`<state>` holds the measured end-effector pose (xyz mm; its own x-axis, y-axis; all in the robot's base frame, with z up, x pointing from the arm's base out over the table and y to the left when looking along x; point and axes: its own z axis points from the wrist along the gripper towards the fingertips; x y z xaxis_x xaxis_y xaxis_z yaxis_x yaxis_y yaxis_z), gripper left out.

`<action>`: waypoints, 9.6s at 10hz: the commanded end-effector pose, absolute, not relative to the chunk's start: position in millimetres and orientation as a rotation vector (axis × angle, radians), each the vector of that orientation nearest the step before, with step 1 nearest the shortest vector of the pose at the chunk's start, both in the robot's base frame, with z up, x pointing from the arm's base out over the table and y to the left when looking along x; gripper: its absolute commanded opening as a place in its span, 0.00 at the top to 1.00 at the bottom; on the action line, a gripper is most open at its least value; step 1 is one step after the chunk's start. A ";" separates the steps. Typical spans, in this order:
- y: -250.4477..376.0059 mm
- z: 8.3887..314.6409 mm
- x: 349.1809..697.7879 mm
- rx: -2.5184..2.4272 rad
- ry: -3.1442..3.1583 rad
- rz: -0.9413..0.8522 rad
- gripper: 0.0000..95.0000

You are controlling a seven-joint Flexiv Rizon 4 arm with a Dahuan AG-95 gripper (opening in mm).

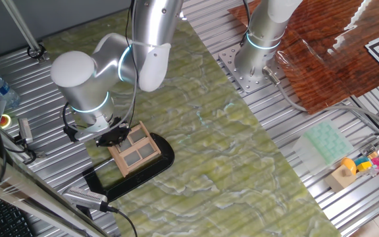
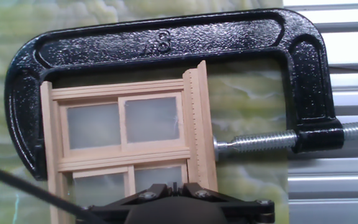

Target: Close a sliding window

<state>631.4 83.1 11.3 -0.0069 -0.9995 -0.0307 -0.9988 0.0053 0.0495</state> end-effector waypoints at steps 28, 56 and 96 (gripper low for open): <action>80.6 14.8 599.4 2.128 -2.299 -0.112 1.00; 83.7 12.4 626.3 2.161 -2.258 -0.099 1.00; 122.8 127.1 633.3 0.575 -3.028 -0.017 1.00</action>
